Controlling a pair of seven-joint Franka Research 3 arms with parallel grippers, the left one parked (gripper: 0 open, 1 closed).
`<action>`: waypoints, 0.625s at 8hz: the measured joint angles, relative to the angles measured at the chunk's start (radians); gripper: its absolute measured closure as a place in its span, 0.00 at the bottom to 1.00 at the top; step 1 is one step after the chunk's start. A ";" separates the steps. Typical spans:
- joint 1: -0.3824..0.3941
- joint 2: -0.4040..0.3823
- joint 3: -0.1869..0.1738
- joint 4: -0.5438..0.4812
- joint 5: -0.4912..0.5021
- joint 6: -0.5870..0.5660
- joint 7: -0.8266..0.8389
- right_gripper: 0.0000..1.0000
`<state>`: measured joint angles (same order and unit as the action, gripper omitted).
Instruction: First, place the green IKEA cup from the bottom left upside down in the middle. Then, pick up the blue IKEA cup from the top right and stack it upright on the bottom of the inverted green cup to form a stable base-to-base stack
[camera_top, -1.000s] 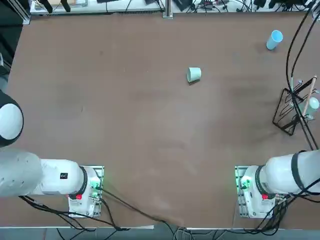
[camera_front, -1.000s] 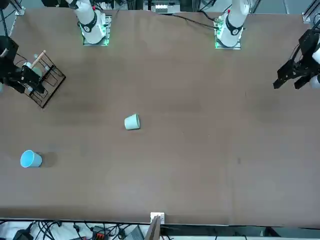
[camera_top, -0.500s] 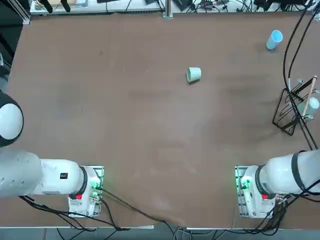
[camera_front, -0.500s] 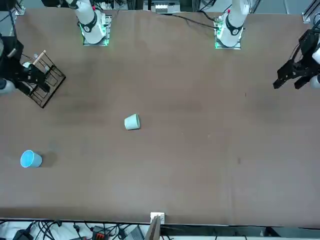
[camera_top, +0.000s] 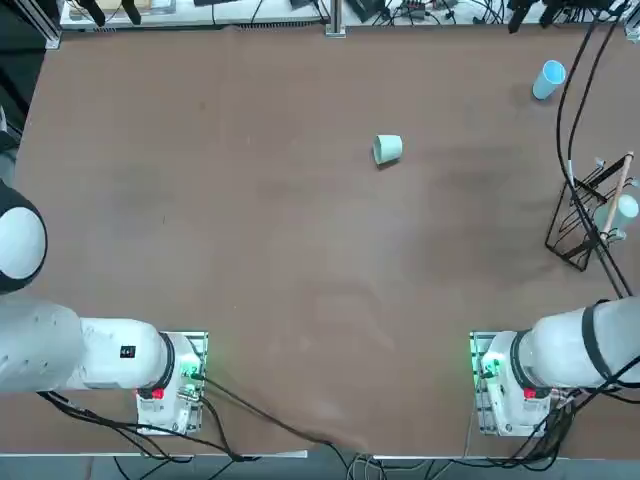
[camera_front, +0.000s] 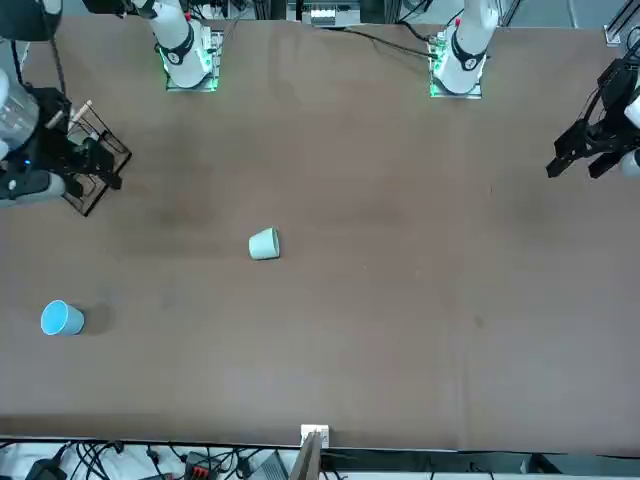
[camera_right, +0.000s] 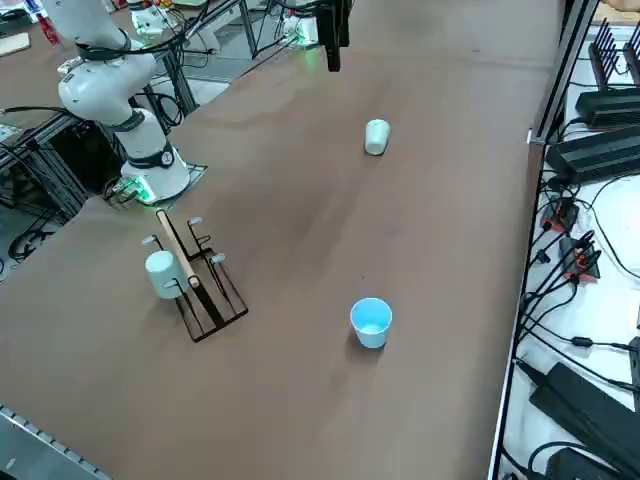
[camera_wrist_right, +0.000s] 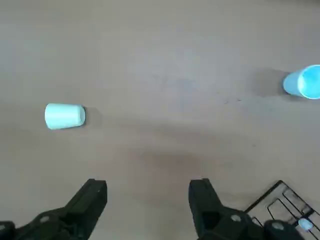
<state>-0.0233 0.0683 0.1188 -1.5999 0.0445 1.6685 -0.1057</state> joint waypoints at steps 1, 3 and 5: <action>0.001 0.009 0.016 0.000 0.000 0.005 -0.033 0.00; 0.003 0.026 0.043 -0.001 0.000 0.014 -0.093 0.00; 0.005 0.047 0.077 -0.003 0.000 0.015 -0.171 0.00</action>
<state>-0.0186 0.1149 0.1961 -1.6030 0.0445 1.6833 -0.2764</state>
